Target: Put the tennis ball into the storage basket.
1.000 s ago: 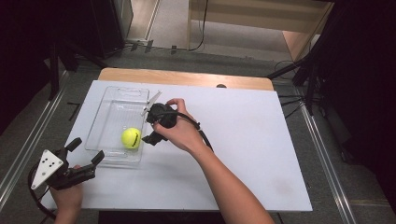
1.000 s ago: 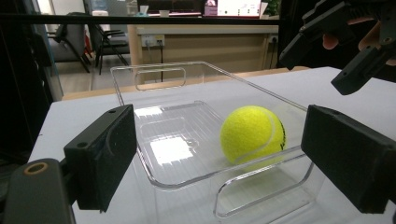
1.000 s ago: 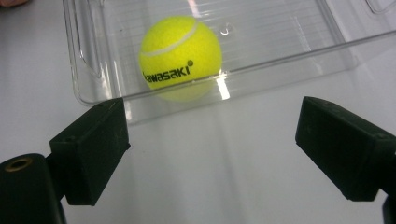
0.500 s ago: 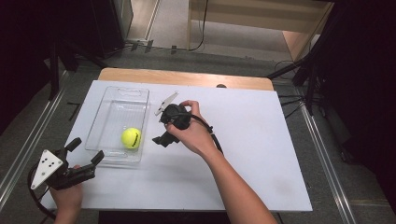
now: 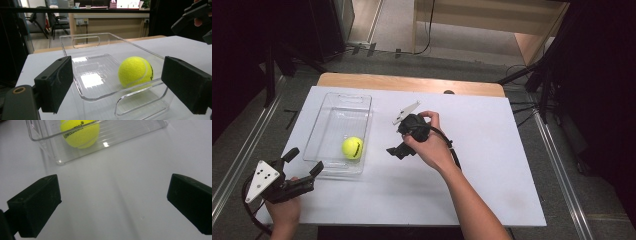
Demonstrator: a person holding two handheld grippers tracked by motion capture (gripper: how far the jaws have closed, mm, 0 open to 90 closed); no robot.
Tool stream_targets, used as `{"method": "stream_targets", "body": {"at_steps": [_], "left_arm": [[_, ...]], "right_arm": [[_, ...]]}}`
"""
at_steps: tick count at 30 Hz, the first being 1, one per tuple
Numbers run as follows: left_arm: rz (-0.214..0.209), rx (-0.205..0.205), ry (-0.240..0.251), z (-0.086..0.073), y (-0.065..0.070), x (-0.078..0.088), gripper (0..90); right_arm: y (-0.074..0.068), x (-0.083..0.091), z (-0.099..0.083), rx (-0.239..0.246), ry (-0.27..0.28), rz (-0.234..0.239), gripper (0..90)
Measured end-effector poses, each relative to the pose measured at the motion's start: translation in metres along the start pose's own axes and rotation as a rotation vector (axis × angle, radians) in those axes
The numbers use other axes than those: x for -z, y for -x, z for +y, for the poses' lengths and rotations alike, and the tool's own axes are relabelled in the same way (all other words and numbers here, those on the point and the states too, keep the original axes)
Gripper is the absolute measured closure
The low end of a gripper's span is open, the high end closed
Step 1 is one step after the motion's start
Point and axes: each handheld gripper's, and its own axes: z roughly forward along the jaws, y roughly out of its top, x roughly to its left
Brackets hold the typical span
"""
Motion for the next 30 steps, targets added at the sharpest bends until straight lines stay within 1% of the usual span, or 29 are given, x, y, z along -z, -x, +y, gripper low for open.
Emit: {"method": "stream_targets", "body": {"at_steps": [2, 5, 7, 15, 21, 25, 30], "left_arm": [[0.0, 0.0, -0.001, 0.0, 0.0, 0.0, 11.1], [0.0, 0.0, -0.003, 0.0, 0.0, 0.0, 11.1], [0.0, -0.001, -0.004, 0.0, 0.0, 0.0, 11.1], [0.002, -0.003, -0.004, 0.0, 0.001, 0.0, 11.1], [0.003, -0.004, -0.004, 0.0, 0.001, 0.0, 11.1], [0.002, -0.004, -0.003, 0.0, 0.001, 0.0, 11.1], [0.003, -0.004, -0.004, 0.0, 0.001, 0.0, 11.0]], "right_arm": [[0.001, 0.001, -0.004, -0.003, 0.001, 0.006, 0.0], [0.001, 0.004, -0.01, -0.015, 0.005, 0.001, 0.0], [0.002, 0.006, -0.014, -0.021, 0.007, -0.01, 0.0], [0.007, 0.015, -0.033, -0.052, 0.04, -0.028, 0.0], [0.008, 0.022, -0.048, -0.087, 0.058, -0.04, 0.0], [0.008, 0.026, -0.058, -0.094, 0.068, -0.053, 0.0], [0.009, 0.031, -0.069, -0.116, 0.084, -0.071, 0.0]]}}
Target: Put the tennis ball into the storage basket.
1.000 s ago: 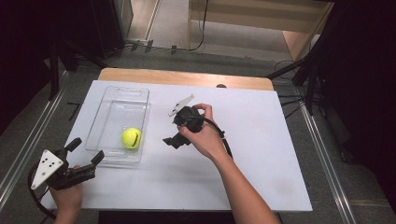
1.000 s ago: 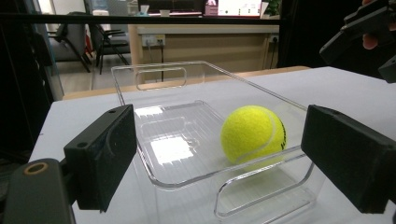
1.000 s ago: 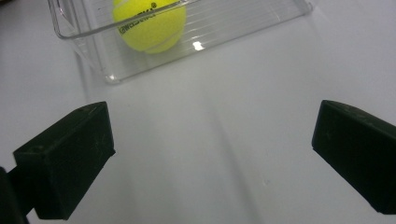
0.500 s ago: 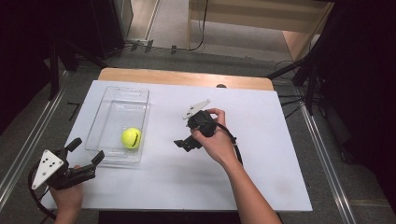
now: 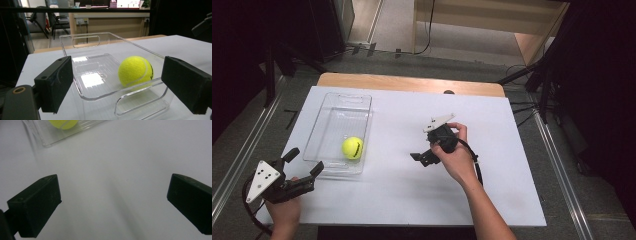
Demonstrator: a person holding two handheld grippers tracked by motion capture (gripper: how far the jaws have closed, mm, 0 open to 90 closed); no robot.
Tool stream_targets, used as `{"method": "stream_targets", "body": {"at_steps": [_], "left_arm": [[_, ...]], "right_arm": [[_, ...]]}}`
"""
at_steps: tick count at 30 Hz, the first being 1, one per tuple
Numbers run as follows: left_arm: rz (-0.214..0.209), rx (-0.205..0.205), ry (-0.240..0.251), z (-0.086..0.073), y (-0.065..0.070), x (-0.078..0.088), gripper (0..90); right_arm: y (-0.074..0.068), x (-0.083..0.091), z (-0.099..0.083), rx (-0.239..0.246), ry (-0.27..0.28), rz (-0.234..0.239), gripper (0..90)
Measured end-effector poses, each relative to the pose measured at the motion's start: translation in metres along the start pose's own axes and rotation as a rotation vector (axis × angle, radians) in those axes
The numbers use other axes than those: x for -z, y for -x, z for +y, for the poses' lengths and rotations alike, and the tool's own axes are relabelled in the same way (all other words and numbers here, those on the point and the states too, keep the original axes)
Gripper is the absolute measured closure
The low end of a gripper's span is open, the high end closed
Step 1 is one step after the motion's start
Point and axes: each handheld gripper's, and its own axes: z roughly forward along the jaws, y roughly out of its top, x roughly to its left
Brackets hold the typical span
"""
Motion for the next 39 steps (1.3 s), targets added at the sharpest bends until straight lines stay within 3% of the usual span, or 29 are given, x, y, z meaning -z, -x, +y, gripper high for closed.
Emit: {"method": "stream_targets", "body": {"at_steps": [21, 39], "left_arm": [[0.0, -0.007, -0.004, 0.0, 0.0, 0.0, 11.1], [0.005, -0.012, -0.011, 0.0, 0.001, 0.0, 11.0]], "right_arm": [[0.013, 0.027, -0.051, -0.087, 0.108, -0.043, 0.0], [0.018, 0.049, -0.087, -0.13, 0.189, -0.094, 0.0]]}}
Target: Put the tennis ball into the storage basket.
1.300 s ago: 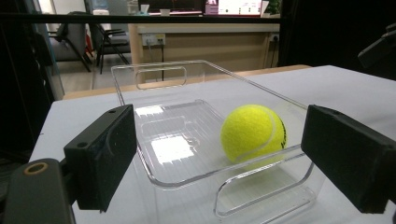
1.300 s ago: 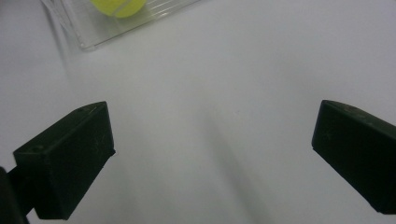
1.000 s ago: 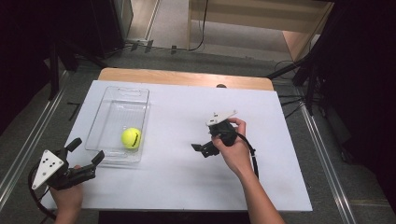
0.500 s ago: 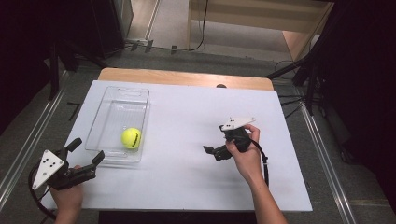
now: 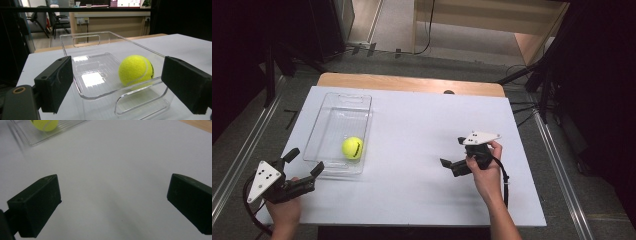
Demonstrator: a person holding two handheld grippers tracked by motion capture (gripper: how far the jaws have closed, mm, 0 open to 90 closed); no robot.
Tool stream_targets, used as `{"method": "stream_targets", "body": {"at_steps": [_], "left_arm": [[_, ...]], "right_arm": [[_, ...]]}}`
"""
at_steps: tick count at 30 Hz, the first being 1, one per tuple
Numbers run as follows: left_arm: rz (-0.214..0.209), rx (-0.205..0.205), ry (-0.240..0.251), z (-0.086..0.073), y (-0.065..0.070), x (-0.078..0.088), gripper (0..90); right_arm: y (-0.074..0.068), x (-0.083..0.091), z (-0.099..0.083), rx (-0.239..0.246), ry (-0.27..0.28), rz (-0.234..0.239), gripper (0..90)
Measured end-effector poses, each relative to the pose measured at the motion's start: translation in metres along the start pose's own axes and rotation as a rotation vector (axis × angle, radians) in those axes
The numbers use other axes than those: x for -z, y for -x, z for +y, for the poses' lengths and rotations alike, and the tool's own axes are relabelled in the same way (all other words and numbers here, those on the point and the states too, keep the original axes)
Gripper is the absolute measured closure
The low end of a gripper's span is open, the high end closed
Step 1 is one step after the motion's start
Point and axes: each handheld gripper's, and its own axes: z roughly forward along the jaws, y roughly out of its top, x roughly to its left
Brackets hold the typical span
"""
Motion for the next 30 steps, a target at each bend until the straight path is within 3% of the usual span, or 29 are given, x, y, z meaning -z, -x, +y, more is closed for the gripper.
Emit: {"method": "stream_targets", "body": {"at_steps": [30], "left_arm": [[0.001, -0.003, 0.002, 0.0, 0.0, 0.0, 11.0]], "right_arm": [[0.013, 0.042, -0.061, -0.075, 0.127, -0.082, 0.0]]}}
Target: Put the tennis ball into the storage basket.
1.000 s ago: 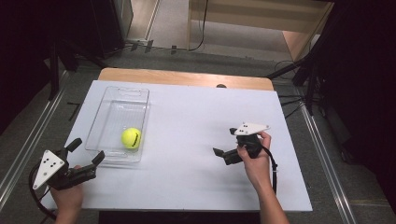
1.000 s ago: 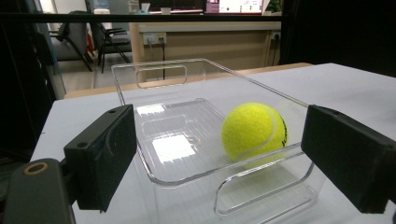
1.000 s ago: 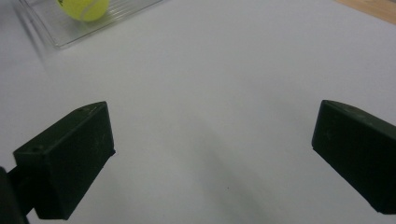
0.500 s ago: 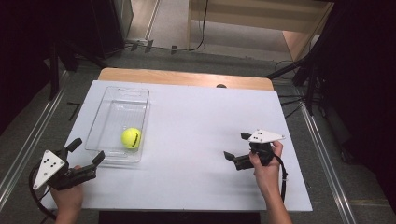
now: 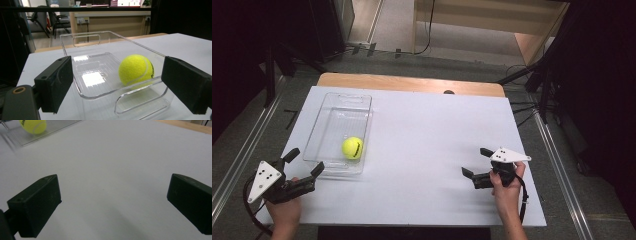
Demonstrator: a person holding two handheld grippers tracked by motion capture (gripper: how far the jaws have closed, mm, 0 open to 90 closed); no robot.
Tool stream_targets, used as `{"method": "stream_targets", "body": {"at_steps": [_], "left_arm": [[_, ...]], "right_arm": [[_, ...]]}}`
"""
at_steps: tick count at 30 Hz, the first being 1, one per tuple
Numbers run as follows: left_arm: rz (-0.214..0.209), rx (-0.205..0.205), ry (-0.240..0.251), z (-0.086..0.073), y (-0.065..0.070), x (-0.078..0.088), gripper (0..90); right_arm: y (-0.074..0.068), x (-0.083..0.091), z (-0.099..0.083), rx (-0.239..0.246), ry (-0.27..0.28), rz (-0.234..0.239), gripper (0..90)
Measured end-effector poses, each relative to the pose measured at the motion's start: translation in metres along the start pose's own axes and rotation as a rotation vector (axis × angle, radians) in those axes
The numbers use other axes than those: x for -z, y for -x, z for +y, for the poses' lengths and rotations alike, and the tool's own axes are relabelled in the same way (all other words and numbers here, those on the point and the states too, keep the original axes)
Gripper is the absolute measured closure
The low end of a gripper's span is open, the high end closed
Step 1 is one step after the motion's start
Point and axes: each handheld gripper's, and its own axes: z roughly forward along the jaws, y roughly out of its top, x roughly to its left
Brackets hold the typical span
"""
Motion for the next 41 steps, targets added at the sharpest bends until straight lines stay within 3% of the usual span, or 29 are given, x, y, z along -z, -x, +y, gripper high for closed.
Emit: {"method": "stream_targets", "body": {"at_steps": [10, 27, 41], "left_arm": [[-0.001, 0.003, 0.0, 0.0, 0.0, 0.0, 11.1], [-0.002, 0.015, 0.004, 0.001, -0.002, 0.001, 11.1], [-0.003, 0.019, 0.007, 0.001, -0.002, 0.0, 11.1]], "right_arm": [[0.003, 0.011, -0.012, -0.007, 0.067, -0.024, 0.0], [0.013, 0.034, -0.036, -0.065, 0.215, -0.068, 0.0], [0.019, 0.049, -0.05, -0.101, 0.263, -0.103, 0.0]]}}
